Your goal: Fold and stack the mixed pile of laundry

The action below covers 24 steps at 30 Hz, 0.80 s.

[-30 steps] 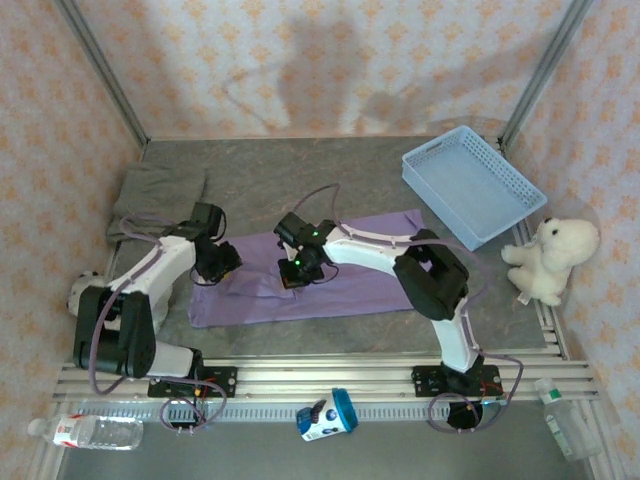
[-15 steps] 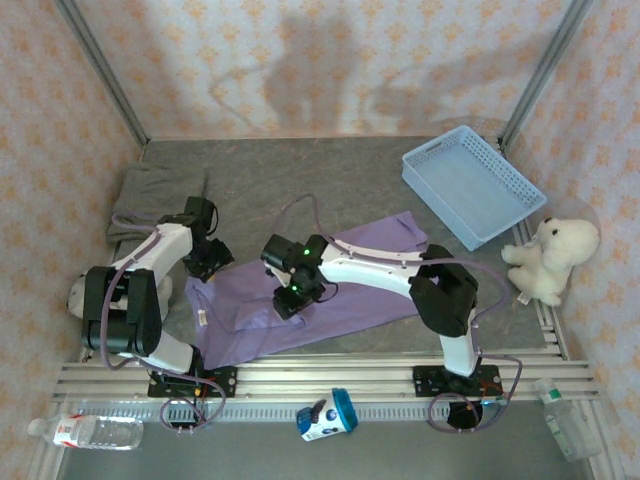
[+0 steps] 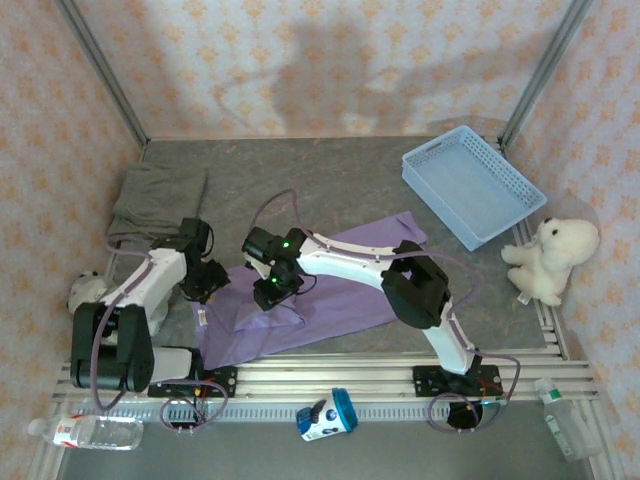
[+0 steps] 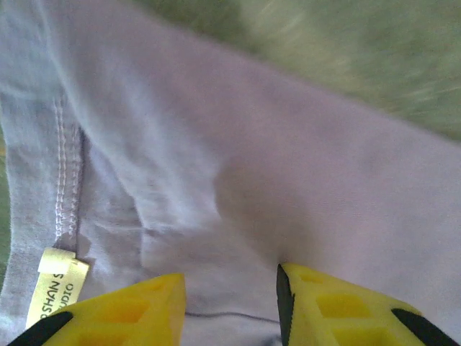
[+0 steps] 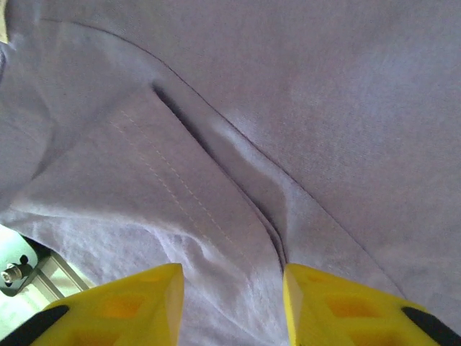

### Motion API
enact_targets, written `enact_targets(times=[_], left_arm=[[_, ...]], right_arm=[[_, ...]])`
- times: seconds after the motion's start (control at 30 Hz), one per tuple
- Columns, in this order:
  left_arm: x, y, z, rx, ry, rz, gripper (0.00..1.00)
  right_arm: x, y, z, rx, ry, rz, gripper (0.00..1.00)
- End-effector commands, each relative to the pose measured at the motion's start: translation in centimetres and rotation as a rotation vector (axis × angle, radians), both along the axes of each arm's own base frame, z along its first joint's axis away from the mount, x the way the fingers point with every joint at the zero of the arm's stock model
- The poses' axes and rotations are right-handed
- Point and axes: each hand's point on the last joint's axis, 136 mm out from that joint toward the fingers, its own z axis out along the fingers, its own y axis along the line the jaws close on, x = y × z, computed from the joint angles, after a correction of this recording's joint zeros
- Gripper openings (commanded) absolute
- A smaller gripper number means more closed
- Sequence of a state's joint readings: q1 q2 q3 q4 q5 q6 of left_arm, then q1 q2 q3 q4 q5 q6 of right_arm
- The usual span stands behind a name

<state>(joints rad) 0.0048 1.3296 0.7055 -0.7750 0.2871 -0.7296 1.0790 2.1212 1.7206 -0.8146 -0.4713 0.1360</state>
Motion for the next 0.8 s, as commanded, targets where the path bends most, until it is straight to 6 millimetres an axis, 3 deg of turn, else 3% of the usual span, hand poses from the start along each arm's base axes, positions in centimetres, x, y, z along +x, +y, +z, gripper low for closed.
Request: enact_targets(times=[0.0, 0.23, 0.33, 0.47, 0.6, 0.77], left_arm=[[0.7, 0.5, -1.4, 0.022, 0.008, 0.043, 0.37], [6.1, 1.1, -2.4, 0.058, 0.031, 0.029, 0.32], [7.6, 1.1, -2.5, 0.058, 0.045, 0.014, 0.31], [9.0, 1.1, -2.3, 0.059, 0.047, -0.017, 0.31], [10.0, 0.0, -2.0, -0.005, 0.038, -0.069, 0.33], [10.6, -0.3, 0.1, -0.017, 0.022, -0.13, 0.38]], right_arm=[[0.2, 1.2, 0.7, 0.039, 0.002, 0.014, 0.38], [0.4, 2.6, -0.9, 0.046, 0.033, 0.005, 0.37], [-1.0, 2.9, -1.3, 0.052, 0.094, 0.037, 0.33], [-3.6, 2.1, -0.1, 0.084, 0.146, 0.106, 0.3], [-0.3, 0.5, 1.4, 0.081, 0.032, 0.045, 0.3], [5.4, 1.1, 2.0, 0.09, -0.027, -0.073, 0.28]])
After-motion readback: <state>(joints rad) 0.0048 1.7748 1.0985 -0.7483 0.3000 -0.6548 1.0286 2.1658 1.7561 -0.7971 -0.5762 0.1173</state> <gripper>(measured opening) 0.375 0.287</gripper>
